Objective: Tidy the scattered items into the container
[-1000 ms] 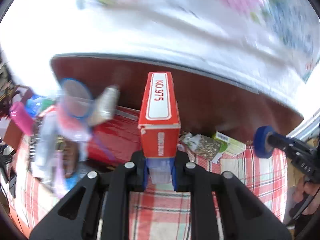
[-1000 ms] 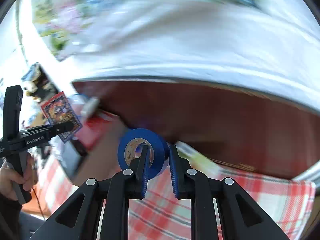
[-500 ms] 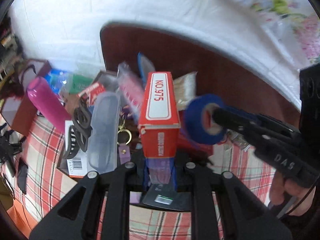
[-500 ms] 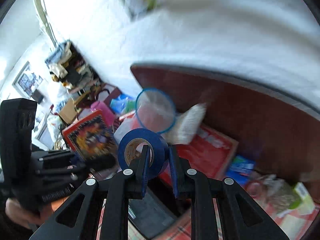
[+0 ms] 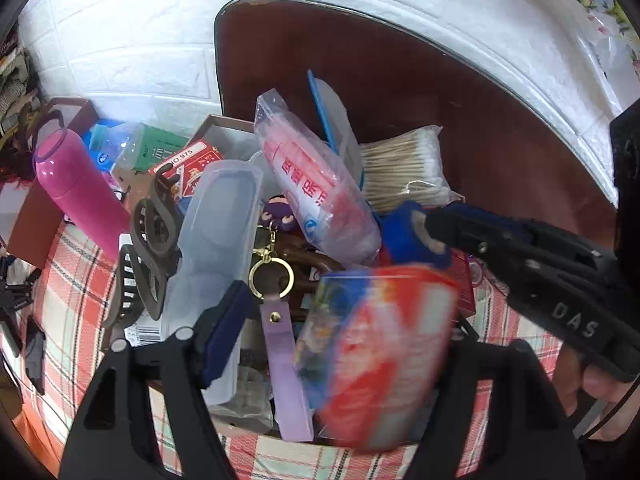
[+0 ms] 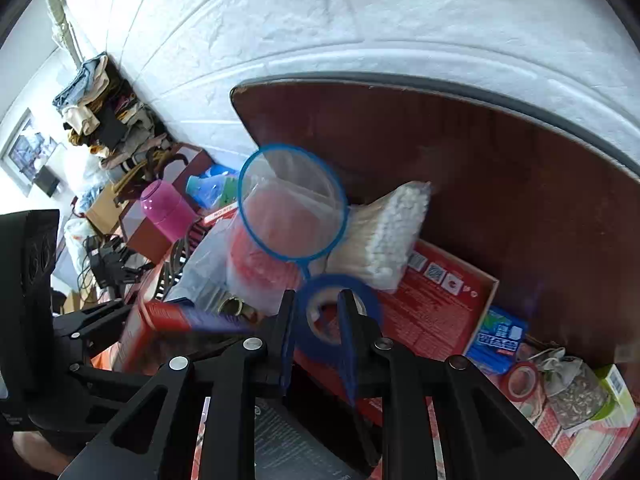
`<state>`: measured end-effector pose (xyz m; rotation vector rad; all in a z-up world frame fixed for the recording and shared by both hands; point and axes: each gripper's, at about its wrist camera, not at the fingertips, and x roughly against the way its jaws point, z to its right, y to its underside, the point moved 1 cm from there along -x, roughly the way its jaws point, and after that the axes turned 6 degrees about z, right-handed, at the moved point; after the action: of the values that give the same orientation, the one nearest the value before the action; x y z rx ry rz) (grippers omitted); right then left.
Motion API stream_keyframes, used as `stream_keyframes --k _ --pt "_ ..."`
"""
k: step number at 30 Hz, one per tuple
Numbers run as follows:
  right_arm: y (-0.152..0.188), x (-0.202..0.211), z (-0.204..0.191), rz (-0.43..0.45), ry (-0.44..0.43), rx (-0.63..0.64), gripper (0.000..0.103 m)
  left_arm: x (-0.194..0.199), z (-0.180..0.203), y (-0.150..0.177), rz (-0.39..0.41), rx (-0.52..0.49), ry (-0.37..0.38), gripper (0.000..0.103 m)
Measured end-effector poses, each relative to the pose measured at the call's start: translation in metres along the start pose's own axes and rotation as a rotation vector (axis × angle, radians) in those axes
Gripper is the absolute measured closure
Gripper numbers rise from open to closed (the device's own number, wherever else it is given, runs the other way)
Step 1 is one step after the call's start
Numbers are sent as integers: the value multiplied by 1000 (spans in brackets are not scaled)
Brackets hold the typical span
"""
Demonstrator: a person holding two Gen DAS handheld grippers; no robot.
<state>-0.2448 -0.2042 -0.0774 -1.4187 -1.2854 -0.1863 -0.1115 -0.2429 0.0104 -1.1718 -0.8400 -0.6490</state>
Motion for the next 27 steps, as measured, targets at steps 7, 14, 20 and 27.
stream_keyframes --k 7,14,20,27 --pt "-2 20 11 57 3 -22 35 11 4 0 37 -13 -30 15" --pt "8 58 47 140 24 -109 35 37 -3 -2 91 14 -17 14" --pt "18 76 74 138 49 -187 35 62 1 -13 129 12 -25 14" --pt "18 86 48 113 23 -133 35 81 8 -27 150 -3 -72 14"
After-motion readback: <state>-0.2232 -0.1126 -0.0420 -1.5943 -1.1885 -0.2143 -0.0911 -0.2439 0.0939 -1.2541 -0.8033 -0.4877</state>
